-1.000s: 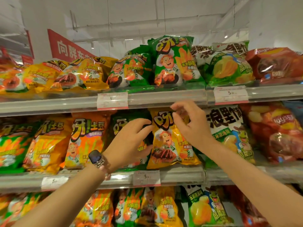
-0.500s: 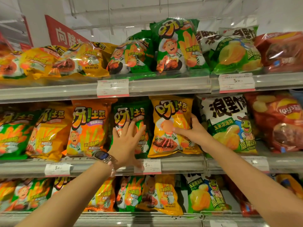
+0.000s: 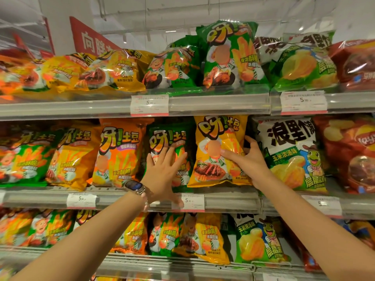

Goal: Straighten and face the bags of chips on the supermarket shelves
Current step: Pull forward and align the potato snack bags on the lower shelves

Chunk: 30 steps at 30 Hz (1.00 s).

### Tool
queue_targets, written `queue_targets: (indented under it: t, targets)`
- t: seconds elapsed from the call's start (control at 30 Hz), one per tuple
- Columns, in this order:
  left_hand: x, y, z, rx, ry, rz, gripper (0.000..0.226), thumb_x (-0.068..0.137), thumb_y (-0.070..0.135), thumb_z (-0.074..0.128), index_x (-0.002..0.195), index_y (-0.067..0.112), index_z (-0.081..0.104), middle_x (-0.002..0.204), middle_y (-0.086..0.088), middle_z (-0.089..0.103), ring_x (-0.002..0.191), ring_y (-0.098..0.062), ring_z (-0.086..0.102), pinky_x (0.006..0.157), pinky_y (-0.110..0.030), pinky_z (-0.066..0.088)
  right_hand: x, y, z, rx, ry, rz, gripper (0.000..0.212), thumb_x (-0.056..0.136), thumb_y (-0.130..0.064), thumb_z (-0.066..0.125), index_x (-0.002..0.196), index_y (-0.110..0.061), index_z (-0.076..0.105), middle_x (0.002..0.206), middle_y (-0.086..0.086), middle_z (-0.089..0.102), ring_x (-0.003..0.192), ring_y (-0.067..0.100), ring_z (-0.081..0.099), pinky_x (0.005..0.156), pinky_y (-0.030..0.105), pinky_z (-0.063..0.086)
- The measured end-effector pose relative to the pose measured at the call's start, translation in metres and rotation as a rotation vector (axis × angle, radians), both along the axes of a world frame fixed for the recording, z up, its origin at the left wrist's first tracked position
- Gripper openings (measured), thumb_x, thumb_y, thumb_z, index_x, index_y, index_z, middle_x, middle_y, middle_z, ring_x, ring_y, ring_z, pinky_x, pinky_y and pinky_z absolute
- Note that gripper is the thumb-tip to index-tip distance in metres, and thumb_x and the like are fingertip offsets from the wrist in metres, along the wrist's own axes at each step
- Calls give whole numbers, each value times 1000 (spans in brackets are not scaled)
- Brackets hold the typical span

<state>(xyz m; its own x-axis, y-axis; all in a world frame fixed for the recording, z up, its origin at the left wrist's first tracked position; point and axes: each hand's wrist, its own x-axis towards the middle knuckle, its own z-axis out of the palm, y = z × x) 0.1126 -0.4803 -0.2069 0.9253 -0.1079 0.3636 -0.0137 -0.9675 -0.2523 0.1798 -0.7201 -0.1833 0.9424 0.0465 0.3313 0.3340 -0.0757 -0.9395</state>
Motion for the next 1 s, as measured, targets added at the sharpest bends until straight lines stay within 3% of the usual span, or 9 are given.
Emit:
queue_targets:
  t: [0.13,0.23,0.37,0.43,0.53,0.63,0.8,0.87,1.0]
  targets:
    - [-4,7,0,-5,-22,-90,136,52,78,70,150,33,-13,159,-7,-18,146,-29,-18,110,-65,-2,-12,6,7,1,-35,0,107,56,-45,85,144,-27,27,132,5,51,116,23,55,96,47,49]
    - [-19,21,0,-93,-122,-176,121,60,80,63,153,30,4,161,-6,-6,147,-26,-9,114,-60,-5,-22,16,10,-12,-43,-4,115,45,-55,80,144,-26,28,125,0,51,116,24,55,97,48,49]
    - [-39,47,-1,-237,-432,-125,92,70,62,71,142,13,41,151,-16,30,139,-36,28,111,-57,22,-35,29,7,-39,-50,4,122,36,-60,77,143,-28,27,125,-2,50,117,24,54,96,49,49]
    - [-40,59,-2,-321,-592,-43,88,67,53,79,135,8,46,144,-21,38,132,-40,36,106,-56,31,-42,38,5,-75,-64,14,127,31,-65,75,143,-30,27,134,3,49,120,23,52,97,50,48]
    - [-36,76,-1,-490,-714,125,102,60,51,84,139,6,39,145,-25,33,134,-40,32,104,-53,34,-52,54,2,-126,-103,7,129,27,-73,71,142,-34,26,140,5,44,125,23,47,100,49,45]
    - [-29,91,-1,-613,-635,268,118,57,59,82,148,14,23,152,-20,20,139,-35,22,104,-51,35,-59,70,3,-174,-132,-25,128,28,-77,67,141,-36,24,139,3,43,125,24,46,100,48,44]
    - [-18,110,-4,-727,-521,347,128,57,60,82,151,33,1,158,-16,-1,145,-36,5,107,-63,28,-67,93,4,-180,-170,-47,118,37,-73,72,139,-39,24,130,-4,46,120,21,50,96,43,46]
    - [-18,116,-3,-776,-506,317,127,58,57,83,151,32,1,157,-19,2,144,-38,11,106,-62,32,-69,101,2,-183,-173,-58,114,42,-68,76,140,-38,24,123,-7,44,120,21,48,96,43,45]
    - [-22,127,3,-844,-553,204,121,61,51,83,152,27,6,152,-21,16,138,-40,23,102,-58,37,-75,115,6,-189,-168,-91,122,34,-75,70,141,-37,24,122,-8,43,120,20,47,94,38,45]
